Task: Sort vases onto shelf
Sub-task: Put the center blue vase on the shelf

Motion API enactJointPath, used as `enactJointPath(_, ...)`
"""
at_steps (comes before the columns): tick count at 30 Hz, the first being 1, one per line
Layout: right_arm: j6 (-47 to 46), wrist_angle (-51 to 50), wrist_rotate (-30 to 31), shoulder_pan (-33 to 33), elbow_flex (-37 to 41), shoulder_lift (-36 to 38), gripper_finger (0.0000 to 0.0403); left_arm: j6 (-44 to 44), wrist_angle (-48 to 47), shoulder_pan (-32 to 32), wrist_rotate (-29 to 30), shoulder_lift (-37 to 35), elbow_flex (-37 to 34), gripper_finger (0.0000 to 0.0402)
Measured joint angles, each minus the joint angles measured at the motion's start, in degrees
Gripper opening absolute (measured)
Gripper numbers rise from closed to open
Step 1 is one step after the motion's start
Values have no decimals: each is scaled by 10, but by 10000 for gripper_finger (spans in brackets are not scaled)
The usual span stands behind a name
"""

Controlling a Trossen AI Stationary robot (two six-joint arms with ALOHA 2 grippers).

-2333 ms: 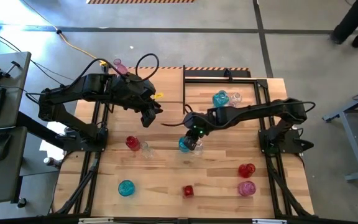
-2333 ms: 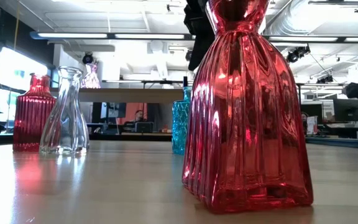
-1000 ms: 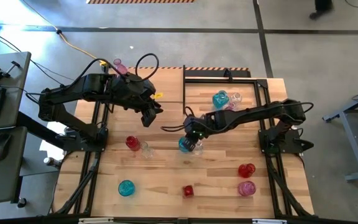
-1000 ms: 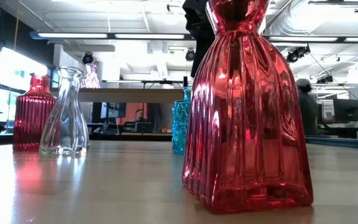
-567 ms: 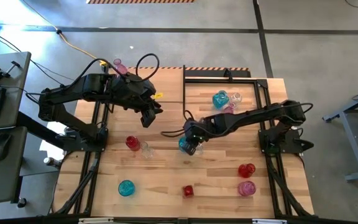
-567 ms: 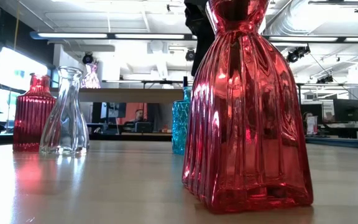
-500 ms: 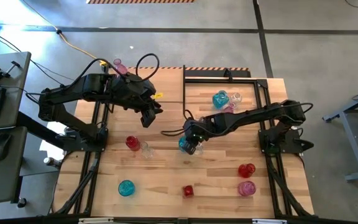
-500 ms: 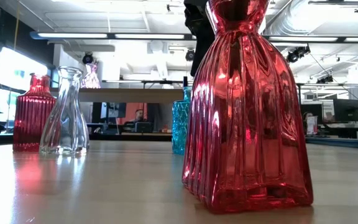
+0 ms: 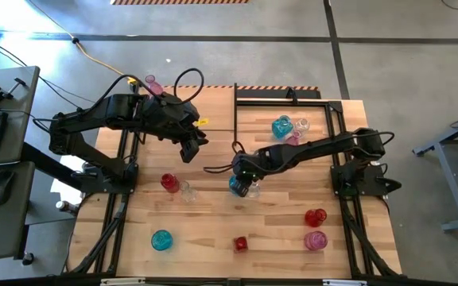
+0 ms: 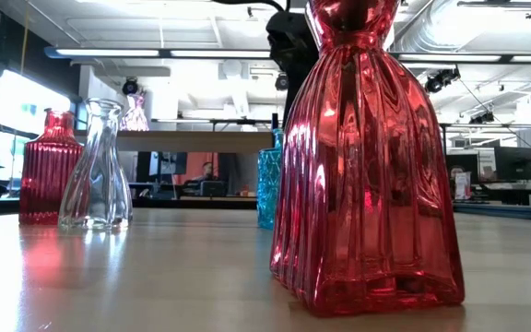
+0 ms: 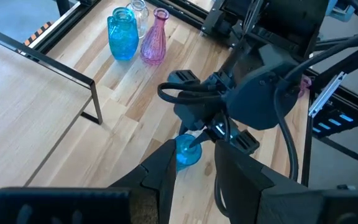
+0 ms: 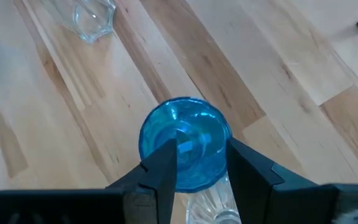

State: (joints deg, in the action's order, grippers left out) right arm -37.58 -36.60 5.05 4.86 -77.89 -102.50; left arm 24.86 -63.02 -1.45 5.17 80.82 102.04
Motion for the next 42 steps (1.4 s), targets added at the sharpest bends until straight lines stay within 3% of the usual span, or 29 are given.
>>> enactJointPath(18,-32,-1,-13,-15,-1,-12,115,0,0,0,4,1,0,101)
enactJointPath(30,-55,10,-20,-23,-1,-12,8,0,0,0,5,1,0,101)
enactJointPath(37,-66,12,-23,-25,-1,-13,5,-4,0,0,6,1,0,101)
enactJointPath(42,-74,13,-36,-30,-1,-13,4,-53,0,0,7,1,0,101)
